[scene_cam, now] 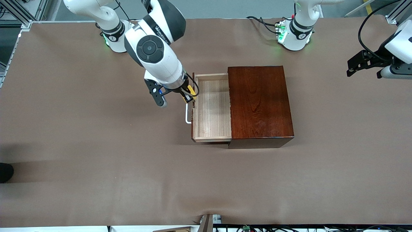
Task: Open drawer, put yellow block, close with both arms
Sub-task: 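Carry the yellow cube with the right gripper over the open drawer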
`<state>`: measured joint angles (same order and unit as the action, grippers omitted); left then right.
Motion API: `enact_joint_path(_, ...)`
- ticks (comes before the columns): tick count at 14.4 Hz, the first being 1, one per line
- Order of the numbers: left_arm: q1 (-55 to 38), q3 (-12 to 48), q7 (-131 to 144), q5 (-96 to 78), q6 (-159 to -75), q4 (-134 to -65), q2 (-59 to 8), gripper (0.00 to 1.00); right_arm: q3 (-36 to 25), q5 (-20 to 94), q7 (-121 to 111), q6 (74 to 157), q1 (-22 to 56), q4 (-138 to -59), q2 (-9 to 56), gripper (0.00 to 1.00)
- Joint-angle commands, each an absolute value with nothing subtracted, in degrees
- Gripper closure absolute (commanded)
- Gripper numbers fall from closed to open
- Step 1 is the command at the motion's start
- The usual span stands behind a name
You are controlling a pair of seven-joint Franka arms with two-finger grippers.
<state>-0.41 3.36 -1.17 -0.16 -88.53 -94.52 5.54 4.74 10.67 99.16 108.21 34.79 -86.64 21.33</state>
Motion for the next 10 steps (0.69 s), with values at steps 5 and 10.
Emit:
enact_joint_path(5, 0.6, 3.9, -2.5, -0.9, -88.1, -94.8, 6.2, 0.0, 4.0, 11.9, 110.3, 115.5, 40.5, -85.0, 25.9, 1.0)
enact_joint_path(10, 0.5, 3.9, -2.4, -0.9, -88.1, -94.8, 6.2, 0.0, 3.9, 11.2, 113.8, 118.9, 42.2, -85.4, 29.6, 1.0)
